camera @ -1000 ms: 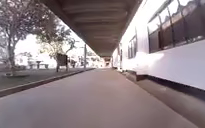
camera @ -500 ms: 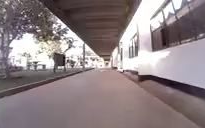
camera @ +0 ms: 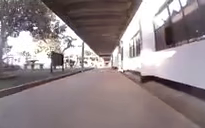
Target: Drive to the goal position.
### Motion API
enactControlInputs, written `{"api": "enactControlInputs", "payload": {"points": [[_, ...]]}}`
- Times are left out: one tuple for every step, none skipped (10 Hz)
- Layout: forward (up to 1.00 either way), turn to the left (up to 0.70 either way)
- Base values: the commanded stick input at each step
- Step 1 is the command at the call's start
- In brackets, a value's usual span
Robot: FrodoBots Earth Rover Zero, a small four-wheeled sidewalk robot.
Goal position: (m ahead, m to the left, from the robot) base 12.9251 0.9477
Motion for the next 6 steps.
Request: {"api": "enactControlInputs", "payload": {"points": [[0.70, 0.00], [0.70, 0.00], [0.70, 0.00], [0.70, 0.00], [0.70, 0.00], [0.70, 0.00]]}}
